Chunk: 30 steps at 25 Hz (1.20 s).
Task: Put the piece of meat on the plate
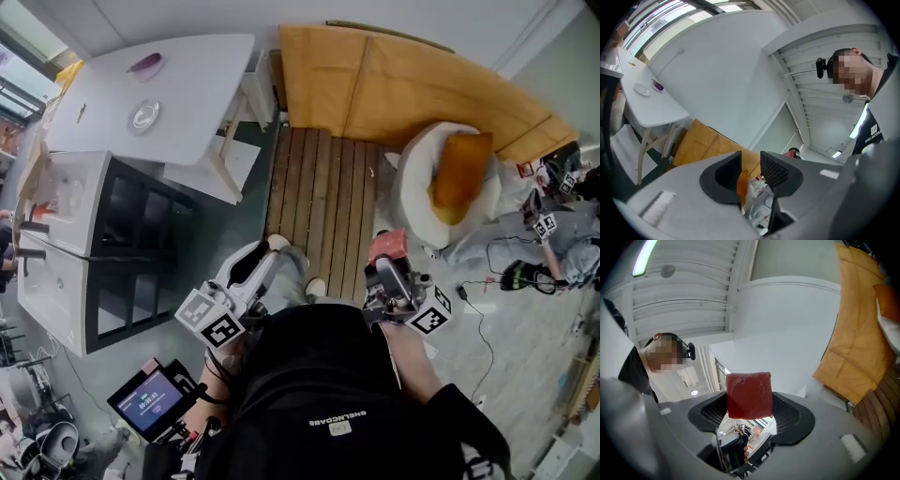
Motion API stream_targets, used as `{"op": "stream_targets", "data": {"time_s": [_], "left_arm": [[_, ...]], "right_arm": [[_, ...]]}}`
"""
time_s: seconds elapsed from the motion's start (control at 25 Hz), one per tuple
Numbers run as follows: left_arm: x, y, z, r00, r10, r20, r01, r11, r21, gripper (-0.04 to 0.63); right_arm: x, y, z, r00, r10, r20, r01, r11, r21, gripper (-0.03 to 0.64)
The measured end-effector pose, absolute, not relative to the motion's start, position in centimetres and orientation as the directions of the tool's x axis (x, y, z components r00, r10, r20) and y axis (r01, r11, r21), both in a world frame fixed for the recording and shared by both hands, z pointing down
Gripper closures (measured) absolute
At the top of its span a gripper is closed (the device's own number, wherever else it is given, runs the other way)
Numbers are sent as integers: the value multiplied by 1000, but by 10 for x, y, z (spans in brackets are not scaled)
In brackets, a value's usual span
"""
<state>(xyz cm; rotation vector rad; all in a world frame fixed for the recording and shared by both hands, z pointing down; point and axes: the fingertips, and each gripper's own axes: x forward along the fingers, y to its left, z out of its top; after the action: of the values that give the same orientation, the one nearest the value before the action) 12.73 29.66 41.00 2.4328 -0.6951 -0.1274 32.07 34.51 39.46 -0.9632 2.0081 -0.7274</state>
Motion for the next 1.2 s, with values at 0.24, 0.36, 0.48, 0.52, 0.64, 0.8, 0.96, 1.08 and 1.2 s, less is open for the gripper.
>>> {"op": "stream_targets", "data": {"time_s": [0.24,0.36,0.48,0.52,0.64,0.8,0.96,1.08,1.2], "left_arm": [[134,257,411,858,-511,60,-446,-679,583,463],[133,230,413,850,-524,60,-452,-665,594,463],[133,202,414,844,-532,65,-459,-655,601,463],[133,192,414,842,-535,67,-462,-652,602,463],[126,154,416,834,-547,72,-472,-639,608,463],[118,119,414,823,-562,75,-486,-632,603,463],[113,97,411,809,-583,78,-506,-621,599,462],[95,75,411,793,-604,76,-521,-609,598,462],[76,54,412,774,-629,70,-538,-595,597,462]], "right_arm": [[326,306,398,-405,-833,-377,-374,527,-763,319],[325,277,400,-420,-831,-364,-374,524,-765,319],[327,243,399,-429,-829,-360,-365,523,-770,319],[327,231,398,-432,-826,-361,-360,525,-771,319],[321,188,398,-446,-819,-360,-349,530,-773,319],[309,143,397,-467,-805,-366,-322,541,-777,319],[306,111,398,-485,-794,-367,-300,546,-783,319],[291,82,397,-504,-781,-368,-285,553,-783,319],[276,53,399,-521,-769,-371,-276,563,-779,321]]}}
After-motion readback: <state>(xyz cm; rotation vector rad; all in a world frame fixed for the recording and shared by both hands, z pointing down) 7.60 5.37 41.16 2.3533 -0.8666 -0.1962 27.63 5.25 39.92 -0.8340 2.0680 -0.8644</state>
